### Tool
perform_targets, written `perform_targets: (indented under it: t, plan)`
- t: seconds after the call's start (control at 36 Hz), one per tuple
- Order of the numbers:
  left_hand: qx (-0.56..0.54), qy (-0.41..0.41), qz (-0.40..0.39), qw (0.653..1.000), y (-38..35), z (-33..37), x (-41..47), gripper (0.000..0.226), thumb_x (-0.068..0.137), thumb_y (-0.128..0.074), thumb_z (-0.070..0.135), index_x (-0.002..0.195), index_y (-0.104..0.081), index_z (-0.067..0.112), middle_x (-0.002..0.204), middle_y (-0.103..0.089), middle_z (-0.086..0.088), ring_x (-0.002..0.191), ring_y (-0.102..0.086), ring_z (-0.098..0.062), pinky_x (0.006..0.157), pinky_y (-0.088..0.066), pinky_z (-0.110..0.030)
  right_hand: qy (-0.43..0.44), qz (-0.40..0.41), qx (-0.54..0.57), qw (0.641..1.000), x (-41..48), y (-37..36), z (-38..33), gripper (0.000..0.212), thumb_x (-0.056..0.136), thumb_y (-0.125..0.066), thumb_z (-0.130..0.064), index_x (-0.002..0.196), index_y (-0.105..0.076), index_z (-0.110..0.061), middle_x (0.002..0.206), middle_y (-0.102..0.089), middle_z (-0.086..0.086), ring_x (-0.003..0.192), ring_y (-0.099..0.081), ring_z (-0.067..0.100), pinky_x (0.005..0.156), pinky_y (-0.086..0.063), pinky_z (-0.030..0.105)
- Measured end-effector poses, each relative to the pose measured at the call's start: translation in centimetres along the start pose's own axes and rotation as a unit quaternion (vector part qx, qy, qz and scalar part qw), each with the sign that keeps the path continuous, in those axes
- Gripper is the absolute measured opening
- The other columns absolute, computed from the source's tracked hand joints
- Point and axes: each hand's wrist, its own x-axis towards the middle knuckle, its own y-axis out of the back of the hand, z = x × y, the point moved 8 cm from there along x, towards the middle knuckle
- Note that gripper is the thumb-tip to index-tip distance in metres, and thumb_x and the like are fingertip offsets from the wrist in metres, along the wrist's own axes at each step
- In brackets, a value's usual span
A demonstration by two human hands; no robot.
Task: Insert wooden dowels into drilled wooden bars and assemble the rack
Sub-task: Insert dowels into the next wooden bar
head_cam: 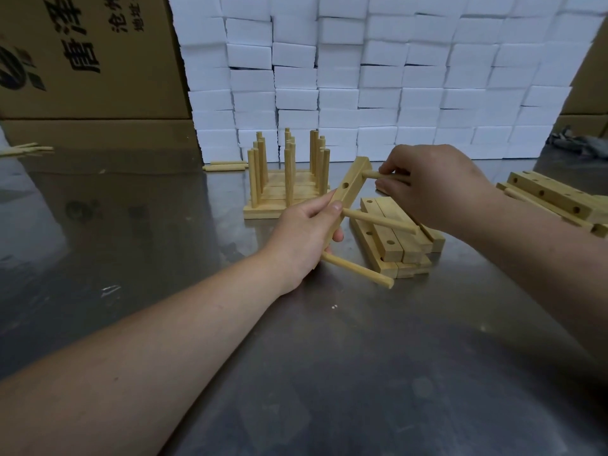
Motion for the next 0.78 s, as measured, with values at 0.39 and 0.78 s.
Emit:
perform_targets:
  t: [0.39,0.78]
  plan:
    - [0.017,-0.017,0.000,1.000,0.2,0.9,-0.6,0.032,0.097,-0.046,0.027,0.128,-0.055,0.032,0.052,-0.050,0.013,0.054,-0.046,-0.003,0.053,-0.045,-0.019,-0.039,0.031,0.108,0.993,-0.7,0.4,0.1,0.019,0.090,-0.056,-0.031,0.096,-0.066,-0.017,0.082,-0.067,0.000,0.079,-0.058,0.018,0.071,-0.048,0.035]
    - [0.051,-0.048,0.004,0.998,0.2,1.7,-1.0,0.036,0.097,-0.045,0.026,0.132,-0.051,0.029,0.059,-0.048,0.007,0.048,-0.044,0.001,0.050,-0.044,-0.016,-0.120,0.032,0.224,0.967,-0.9,0.1,1.1,0.016,0.088,-0.058,-0.031,0.073,-0.061,-0.025,0.061,-0.055,-0.008,0.049,-0.046,0.005,0.048,-0.032,0.021]
